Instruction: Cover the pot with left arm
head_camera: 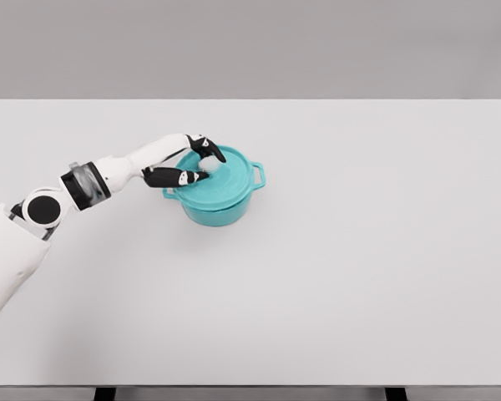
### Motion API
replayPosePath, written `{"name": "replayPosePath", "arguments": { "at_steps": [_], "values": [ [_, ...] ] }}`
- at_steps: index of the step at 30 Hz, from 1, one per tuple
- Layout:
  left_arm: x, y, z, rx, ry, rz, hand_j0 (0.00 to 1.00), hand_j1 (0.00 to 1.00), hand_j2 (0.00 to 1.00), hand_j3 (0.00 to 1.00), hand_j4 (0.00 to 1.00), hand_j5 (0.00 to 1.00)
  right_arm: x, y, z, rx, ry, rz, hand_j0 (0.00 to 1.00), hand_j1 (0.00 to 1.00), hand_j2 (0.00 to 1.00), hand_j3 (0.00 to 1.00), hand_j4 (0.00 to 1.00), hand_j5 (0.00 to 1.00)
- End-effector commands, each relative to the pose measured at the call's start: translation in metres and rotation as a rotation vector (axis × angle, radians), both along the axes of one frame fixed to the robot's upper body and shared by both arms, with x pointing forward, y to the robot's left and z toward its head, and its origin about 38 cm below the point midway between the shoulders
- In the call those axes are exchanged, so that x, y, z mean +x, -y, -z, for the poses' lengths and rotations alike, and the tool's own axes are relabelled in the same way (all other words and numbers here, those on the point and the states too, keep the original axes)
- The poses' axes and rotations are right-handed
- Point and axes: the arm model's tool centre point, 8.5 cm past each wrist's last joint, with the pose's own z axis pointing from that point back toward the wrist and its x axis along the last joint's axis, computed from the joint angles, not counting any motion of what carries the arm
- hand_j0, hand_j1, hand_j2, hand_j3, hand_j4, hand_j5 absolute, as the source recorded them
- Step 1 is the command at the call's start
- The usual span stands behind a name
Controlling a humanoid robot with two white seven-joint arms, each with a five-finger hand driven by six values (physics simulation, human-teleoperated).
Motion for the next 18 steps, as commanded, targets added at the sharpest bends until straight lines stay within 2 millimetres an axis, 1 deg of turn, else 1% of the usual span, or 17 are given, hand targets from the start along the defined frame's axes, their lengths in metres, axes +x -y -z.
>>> {"name": "replayPosePath", "arguments": {
  "at_steps": [1,3,4,14,18],
  "values": [
    [0.0001,-0.0004,-0.0006,-0.007,-0.002,-0.002,0.58,0.58,0.58,0.58,0.58,0.58,0.0,0.0,0.0,0.0,0.0,-0.001,1.0,1.0,1.0,1.0,1.0,1.0],
    [0.0003,-0.0007,-0.0003,-0.006,-0.003,-0.003,0.59,0.59,0.59,0.59,0.59,0.59,0.0,0.0,0.0,0.0,0.0,-0.001,1.0,1.0,1.0,1.0,1.0,1.0],
    [0.0003,-0.0007,-0.0003,-0.006,-0.003,-0.003,0.64,0.64,0.64,0.64,0.64,0.64,0.0,0.0,0.0,0.0,0.0,-0.001,1.0,1.0,1.0,1.0,1.0,1.0],
    [0.0006,0.0,0.0005,-0.007,-0.004,-0.004,0.67,0.67,0.67,0.67,0.67,0.67,0.0,-0.0001,-0.0001,0.002,0.0,-0.001,1.0,1.0,1.0,1.0,1.0,1.0],
    [0.002,-0.0026,0.005,-0.007,-0.017,-0.016,0.73,0.73,0.73,0.73,0.73,0.73,0.0,0.0,0.0,0.0,0.0,-0.001,1.0,1.0,1.0,1.0,1.0,1.0]
  ]
}}
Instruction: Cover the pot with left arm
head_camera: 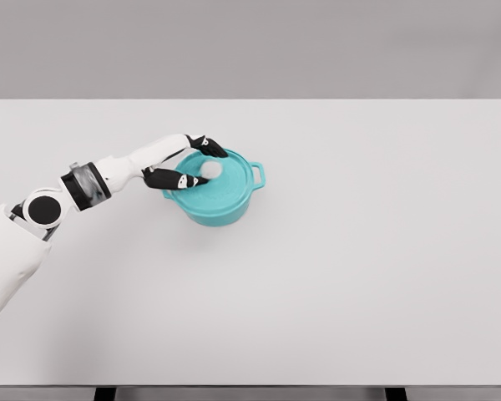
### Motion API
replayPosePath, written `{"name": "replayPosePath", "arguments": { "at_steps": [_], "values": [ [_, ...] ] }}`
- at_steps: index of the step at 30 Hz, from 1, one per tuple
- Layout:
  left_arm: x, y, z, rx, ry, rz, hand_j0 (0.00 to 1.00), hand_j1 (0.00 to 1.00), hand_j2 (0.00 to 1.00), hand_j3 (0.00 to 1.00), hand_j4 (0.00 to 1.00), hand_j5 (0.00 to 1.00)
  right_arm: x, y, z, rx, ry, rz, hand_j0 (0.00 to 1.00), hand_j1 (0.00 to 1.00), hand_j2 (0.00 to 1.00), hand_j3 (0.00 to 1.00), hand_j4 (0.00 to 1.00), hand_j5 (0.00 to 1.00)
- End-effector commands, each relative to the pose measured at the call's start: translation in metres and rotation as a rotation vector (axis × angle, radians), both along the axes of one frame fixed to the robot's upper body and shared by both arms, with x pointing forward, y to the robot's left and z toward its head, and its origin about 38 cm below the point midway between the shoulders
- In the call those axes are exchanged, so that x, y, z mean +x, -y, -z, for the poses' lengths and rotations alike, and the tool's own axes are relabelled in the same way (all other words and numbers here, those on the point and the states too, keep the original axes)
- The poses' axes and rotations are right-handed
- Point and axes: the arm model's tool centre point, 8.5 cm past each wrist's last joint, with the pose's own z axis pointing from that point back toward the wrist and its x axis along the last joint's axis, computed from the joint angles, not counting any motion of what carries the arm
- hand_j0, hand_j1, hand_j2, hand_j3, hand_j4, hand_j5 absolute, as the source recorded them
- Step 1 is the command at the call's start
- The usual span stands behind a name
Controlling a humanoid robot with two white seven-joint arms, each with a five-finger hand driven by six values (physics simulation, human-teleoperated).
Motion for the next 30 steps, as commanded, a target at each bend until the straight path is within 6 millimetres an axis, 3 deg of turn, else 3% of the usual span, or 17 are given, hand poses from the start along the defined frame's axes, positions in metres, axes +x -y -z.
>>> {"name": "replayPosePath", "arguments": {
  "at_steps": [1,12,19,21,23,24,27,30],
  "values": [
    [0.001,0.0,0.001,-0.008,-0.007,-0.004,0.76,0.76,0.76,0.76,0.76,0.76,0.0,0.0,0.0,0.0,0.0,-0.001,1.0,1.0,1.0,1.0,1.0,1.0],
    [0.001,-0.001,-0.001,-0.02,-0.004,-0.009,0.84,0.84,0.84,0.84,0.84,0.84,0.0,0.0,0.0,0.0,0.0,-0.001,1.0,1.0,1.0,1.0,1.0,1.0],
    [-0.003,-0.003,-0.023,-0.099,0.008,0.016,0.87,0.87,0.87,0.87,0.87,0.87,0.0,0.0,0.0,0.0,0.0,-0.001,1.0,1.0,1.0,1.0,1.0,1.0],
    [-0.008,-0.028,-0.04,-0.124,0.008,0.006,0.9,0.9,0.9,0.9,0.9,0.9,0.0,0.0,0.0,0.001,0.002,-0.001,1.0,1.0,1.0,1.0,1.0,1.0],
    [-0.016,-0.055,-0.059,-0.118,0.021,-0.004,1.0,1.0,1.0,1.0,1.0,1.0,0.0,0.0,0.0,0.0,0.0,-0.001,1.0,1.0,1.0,1.0,1.0,1.0],
    [-0.02,-0.079,-0.067,-0.093,0.02,-0.031,1.0,1.0,1.0,1.0,1.0,1.0,0.0,0.0,0.0,0.0,0.0,-0.001,1.0,1.0,1.0,1.0,1.0,1.0],
    [-0.031,-0.128,-0.071,0.003,0.007,-0.099,1.0,1.0,1.0,1.0,1.0,1.0,0.0,0.0,0.0,0.0,0.0,-0.001,1.0,1.0,1.0,1.0,1.0,1.0],
    [-0.036,-0.145,-0.068,0.012,-0.007,-0.13,1.0,1.0,1.0,1.0,1.0,1.0,0.0,0.0,0.0,0.0,0.0,-0.001,1.0,1.0,1.0,1.0,1.0,1.0]
  ]
}}
